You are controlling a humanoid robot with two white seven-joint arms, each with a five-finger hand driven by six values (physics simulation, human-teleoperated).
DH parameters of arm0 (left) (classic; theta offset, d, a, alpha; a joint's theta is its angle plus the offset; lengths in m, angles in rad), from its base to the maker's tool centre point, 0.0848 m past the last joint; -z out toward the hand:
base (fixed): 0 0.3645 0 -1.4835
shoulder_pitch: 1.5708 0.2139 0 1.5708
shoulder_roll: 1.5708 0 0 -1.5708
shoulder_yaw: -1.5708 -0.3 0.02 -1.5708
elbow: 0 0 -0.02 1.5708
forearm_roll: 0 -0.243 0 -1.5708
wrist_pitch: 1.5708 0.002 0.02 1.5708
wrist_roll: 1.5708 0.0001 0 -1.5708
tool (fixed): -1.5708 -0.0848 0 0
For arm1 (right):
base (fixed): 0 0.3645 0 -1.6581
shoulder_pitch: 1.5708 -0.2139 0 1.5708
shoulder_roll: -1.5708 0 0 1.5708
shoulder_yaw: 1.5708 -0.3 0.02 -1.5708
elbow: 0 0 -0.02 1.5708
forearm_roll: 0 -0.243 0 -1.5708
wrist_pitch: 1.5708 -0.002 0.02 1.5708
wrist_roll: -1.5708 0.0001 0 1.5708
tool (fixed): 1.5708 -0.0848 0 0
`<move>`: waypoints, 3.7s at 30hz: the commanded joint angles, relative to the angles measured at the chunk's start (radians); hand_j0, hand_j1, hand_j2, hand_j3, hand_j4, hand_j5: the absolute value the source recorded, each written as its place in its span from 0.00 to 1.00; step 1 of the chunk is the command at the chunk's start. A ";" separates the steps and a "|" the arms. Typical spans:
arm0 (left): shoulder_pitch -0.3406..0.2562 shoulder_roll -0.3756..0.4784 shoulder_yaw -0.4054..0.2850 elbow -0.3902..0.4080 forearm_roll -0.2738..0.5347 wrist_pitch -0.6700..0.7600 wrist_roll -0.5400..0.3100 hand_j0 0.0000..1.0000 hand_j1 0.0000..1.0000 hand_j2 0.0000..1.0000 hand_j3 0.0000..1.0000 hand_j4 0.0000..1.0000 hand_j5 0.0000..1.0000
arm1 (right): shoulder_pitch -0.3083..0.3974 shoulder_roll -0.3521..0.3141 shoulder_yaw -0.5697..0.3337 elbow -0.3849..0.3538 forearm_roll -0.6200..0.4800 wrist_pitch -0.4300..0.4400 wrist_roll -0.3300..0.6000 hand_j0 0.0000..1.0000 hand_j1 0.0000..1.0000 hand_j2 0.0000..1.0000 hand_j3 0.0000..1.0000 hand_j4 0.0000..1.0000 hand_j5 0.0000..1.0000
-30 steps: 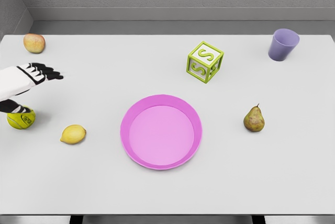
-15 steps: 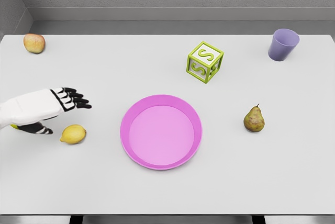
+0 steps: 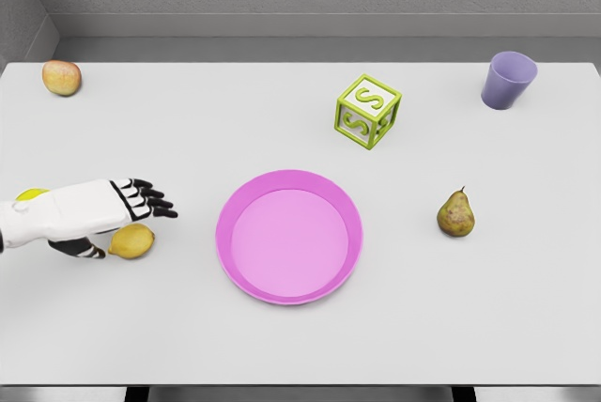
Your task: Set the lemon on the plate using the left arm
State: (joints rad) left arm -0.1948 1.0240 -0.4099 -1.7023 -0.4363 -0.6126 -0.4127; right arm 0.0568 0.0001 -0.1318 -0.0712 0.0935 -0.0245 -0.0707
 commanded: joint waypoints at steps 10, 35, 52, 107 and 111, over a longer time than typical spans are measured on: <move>-0.006 -0.007 -0.024 -0.008 -0.007 0.002 -0.103 1.00 1.00 1.00 1.00 1.00 1.00 | 0.000 0.000 0.000 -0.001 0.000 0.000 0.000 1.00 1.00 1.00 1.00 1.00 1.00; -0.091 -0.053 -0.096 0.003 -0.059 0.002 -0.104 1.00 1.00 1.00 1.00 1.00 1.00 | 0.000 0.000 0.000 -0.001 0.000 0.000 0.000 1.00 1.00 1.00 1.00 1.00 1.00; -0.091 -0.051 -0.116 0.003 -0.074 0.002 -0.107 1.00 1.00 1.00 1.00 1.00 1.00 | 0.000 0.000 0.000 0.001 0.000 0.000 0.000 1.00 1.00 1.00 1.00 1.00 1.00; -0.166 -0.012 -0.119 0.001 -0.064 0.002 -0.167 0.59 0.59 0.59 0.59 0.59 0.59 | 0.000 0.000 0.000 0.001 0.000 0.000 0.000 1.00 1.00 1.00 1.00 1.00 1.00; -0.186 -0.013 -0.124 0.001 -0.065 0.002 -0.167 0.59 0.59 0.59 0.59 0.59 0.59 | 0.000 0.000 0.000 -0.001 0.000 0.000 -0.001 1.00 1.00 1.00 1.00 1.00 1.00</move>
State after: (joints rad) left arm -0.3804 1.0100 -0.5318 -1.7022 -0.5058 -0.6131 -0.5801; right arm 0.0568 0.0001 -0.1318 -0.0715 0.0935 -0.0245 -0.0708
